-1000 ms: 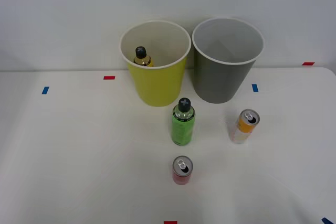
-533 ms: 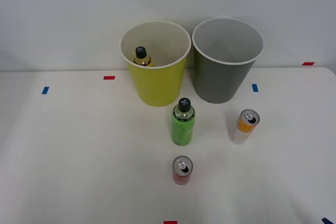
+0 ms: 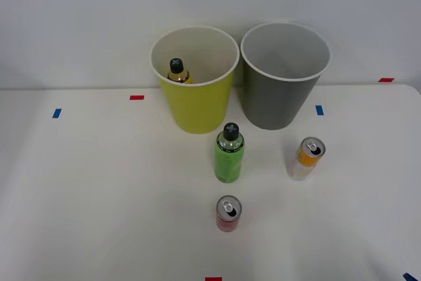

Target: Put cans in the gray bin, plastic bottles in the light green bin

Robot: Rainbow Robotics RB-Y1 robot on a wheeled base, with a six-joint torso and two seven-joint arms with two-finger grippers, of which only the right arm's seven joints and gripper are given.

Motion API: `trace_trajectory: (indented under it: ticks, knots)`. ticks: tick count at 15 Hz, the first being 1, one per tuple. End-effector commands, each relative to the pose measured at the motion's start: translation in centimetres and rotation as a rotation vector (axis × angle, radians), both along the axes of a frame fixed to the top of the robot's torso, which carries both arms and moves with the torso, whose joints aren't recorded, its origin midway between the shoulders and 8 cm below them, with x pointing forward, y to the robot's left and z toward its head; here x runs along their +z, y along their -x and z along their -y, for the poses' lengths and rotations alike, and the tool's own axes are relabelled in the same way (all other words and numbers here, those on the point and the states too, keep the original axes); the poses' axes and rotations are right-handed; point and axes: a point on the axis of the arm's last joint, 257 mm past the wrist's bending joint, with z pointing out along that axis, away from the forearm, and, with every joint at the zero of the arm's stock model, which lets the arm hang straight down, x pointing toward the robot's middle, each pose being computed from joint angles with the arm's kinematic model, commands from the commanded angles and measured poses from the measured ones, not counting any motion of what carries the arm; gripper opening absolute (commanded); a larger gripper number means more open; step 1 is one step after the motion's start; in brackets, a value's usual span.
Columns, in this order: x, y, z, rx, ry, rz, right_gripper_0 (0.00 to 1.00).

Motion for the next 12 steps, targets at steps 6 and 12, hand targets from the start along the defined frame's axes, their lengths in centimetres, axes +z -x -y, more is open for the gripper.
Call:
trace_trajectory:
  ticks: [6, 12]
  knots:
    - [0.00, 0.00, 0.00, 0.000, 0.000, 0.000, 1.00]
    - [0.00, 0.00, 0.00, 0.000, 0.000, 0.000, 1.00]
